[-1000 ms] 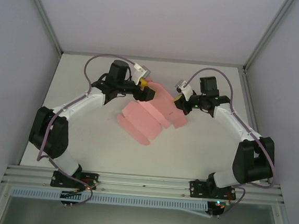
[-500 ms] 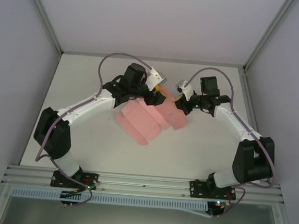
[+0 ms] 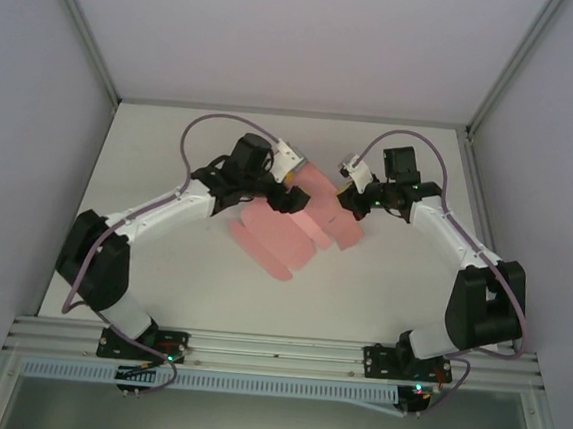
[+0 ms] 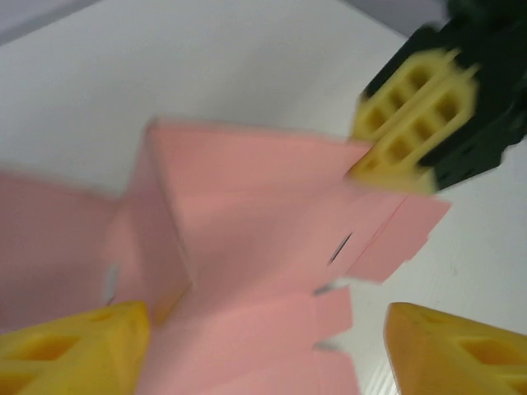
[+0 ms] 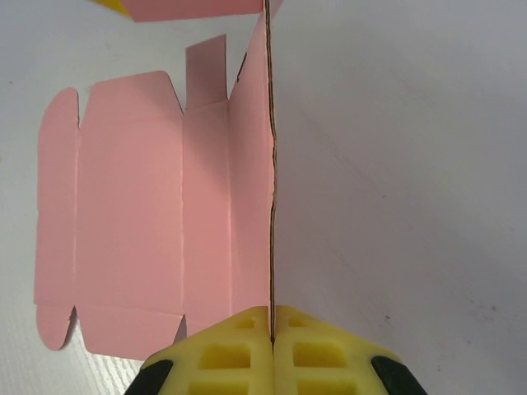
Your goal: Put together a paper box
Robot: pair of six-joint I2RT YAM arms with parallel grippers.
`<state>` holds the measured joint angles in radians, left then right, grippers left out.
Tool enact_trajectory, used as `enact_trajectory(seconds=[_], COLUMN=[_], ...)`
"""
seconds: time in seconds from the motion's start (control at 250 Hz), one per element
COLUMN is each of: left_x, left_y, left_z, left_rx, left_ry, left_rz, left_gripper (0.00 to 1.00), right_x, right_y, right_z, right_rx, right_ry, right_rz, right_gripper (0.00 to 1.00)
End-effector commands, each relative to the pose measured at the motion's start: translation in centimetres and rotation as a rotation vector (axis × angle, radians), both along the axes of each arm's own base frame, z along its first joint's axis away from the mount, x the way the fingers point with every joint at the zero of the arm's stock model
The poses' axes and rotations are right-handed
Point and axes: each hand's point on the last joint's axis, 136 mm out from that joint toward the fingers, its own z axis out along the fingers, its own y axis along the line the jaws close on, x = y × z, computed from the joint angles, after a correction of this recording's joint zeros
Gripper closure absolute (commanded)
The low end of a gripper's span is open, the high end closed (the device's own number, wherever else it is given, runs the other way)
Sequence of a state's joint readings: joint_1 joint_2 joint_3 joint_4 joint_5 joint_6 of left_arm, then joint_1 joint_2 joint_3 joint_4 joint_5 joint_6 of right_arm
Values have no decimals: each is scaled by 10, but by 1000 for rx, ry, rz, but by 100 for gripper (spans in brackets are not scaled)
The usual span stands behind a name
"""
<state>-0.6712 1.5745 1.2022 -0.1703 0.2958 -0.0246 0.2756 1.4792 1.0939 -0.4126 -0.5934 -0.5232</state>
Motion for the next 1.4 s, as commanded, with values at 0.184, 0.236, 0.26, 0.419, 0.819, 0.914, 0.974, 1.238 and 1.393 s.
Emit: enact_trajectory(seconds=[0.184, 0.236, 0.26, 0.419, 0.819, 0.914, 0.974, 1.238, 1.393], left_x=[11, 16, 19, 37, 52, 54, 56, 57, 47], left_y=[115, 123, 124, 109, 69, 67, 66, 60, 53], left_z=[-13, -20, -22, -31, -51, -61, -66, -75, -64], left_rx=[-74, -86, -100, -175, -233, -217, -210, -206, -196], left_ry=[116, 151, 169, 230, 287, 298, 309, 323, 280], left_rz=[393, 399, 398, 296, 93, 99, 101, 79, 43], left_gripper=[0, 0, 0, 3, 36, 38, 38, 51, 82], right_x=[-7, -10, -10, -14, -11, -10, -11, -12, -8], right_y=[-6, -4, -2, 3, 5, 7, 9, 9, 7], right_z=[4, 5, 5, 9, 10, 12, 13, 15, 11], right_rx=[-47, -36, -30, 6, 21, 33, 44, 50, 40], right_ry=[-58, -56, -55, -50, -36, -40, -36, -34, -27], right_rz=[20, 35, 42, 72, 62, 65, 73, 74, 45], right_gripper=[100, 100, 100, 100, 100, 100, 100, 100, 100])
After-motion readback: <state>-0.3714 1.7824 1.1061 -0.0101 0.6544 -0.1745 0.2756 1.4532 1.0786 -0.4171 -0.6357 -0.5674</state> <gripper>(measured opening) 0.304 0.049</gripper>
